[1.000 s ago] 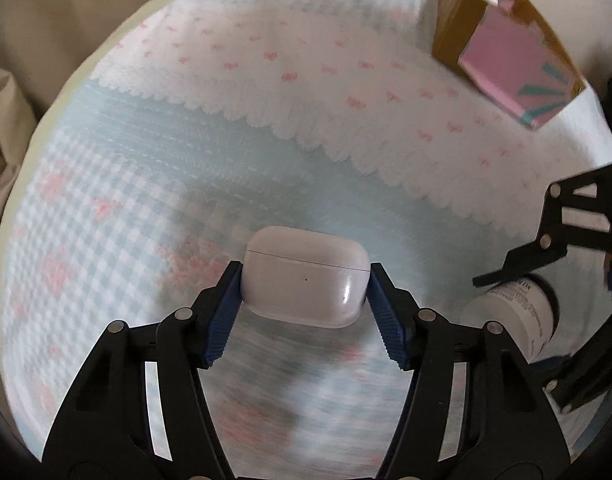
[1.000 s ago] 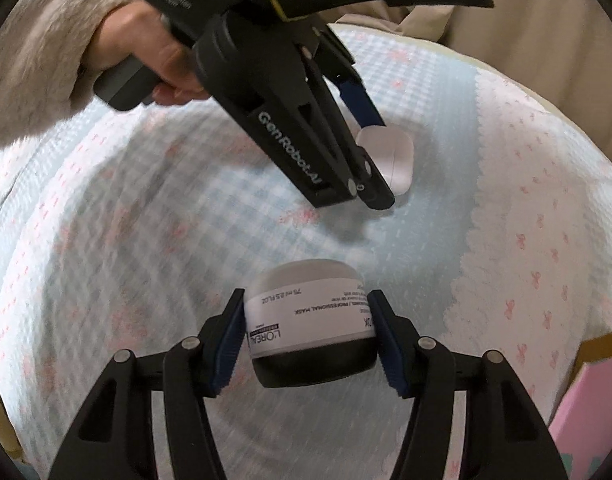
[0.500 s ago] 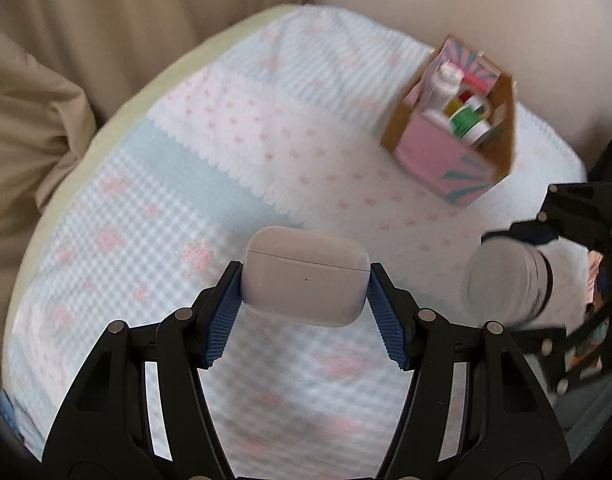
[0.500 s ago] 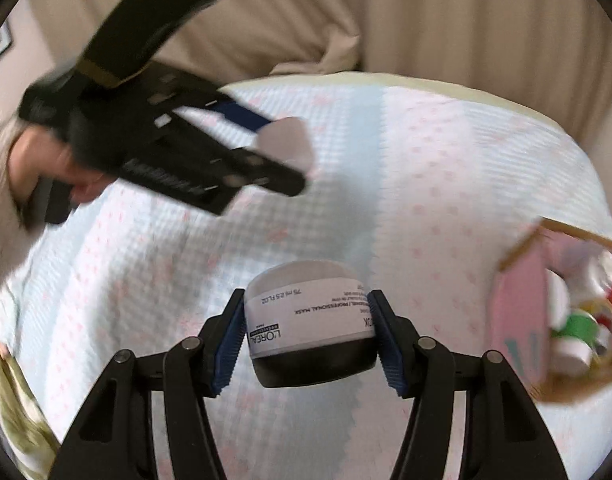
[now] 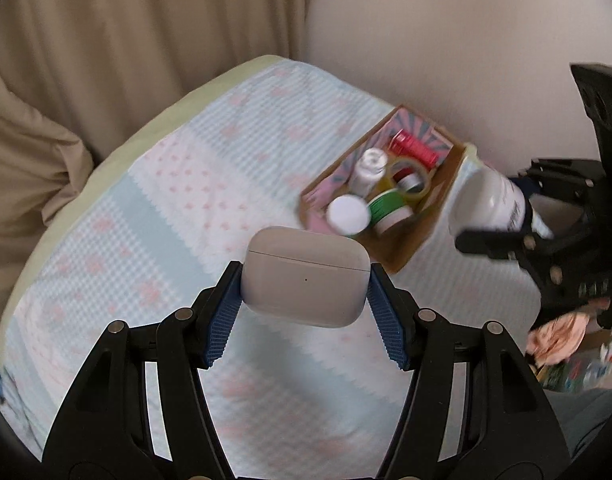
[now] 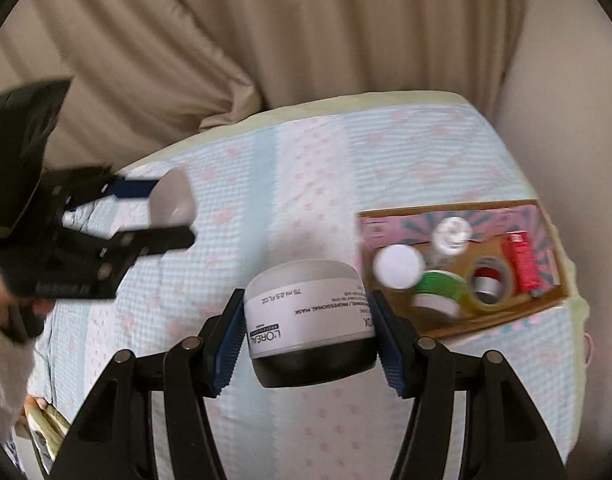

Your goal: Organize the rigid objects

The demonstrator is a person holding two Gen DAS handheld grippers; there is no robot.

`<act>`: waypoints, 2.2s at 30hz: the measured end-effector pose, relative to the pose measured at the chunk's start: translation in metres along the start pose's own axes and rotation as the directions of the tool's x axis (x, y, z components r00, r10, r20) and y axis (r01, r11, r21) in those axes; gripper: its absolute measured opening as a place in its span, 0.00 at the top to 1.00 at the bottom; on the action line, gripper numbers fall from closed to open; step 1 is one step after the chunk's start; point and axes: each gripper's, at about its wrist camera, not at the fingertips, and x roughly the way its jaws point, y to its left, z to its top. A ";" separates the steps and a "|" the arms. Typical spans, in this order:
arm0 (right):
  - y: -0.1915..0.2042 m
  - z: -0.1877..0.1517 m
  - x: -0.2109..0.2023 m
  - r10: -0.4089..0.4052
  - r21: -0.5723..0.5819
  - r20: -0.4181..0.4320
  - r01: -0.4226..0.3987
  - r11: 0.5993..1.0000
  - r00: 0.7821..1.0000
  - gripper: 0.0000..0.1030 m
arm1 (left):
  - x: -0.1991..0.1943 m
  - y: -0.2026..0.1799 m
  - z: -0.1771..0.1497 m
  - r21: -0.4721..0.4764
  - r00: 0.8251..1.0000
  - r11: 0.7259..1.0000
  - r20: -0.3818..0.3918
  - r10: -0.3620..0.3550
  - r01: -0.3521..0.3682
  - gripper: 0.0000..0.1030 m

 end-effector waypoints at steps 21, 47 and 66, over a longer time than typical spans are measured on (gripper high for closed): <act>-0.249 0.063 0.065 0.019 -0.035 -0.165 -0.025 0.999 0.986 0.46 | 0.175 -0.107 0.044 -0.279 0.981 0.951 -0.178 0.082 -0.130 0.43; -0.282 0.067 0.197 0.142 0.150 -0.293 -0.101 0.983 0.946 0.00 | 0.244 -0.123 0.027 -0.223 0.938 0.944 -0.303 0.169 -0.242 0.00; -0.274 0.054 0.141 0.092 0.146 -0.265 -0.054 0.988 0.960 0.00 | 0.198 -0.122 0.031 -0.301 0.961 0.929 -0.234 0.149 -0.217 0.00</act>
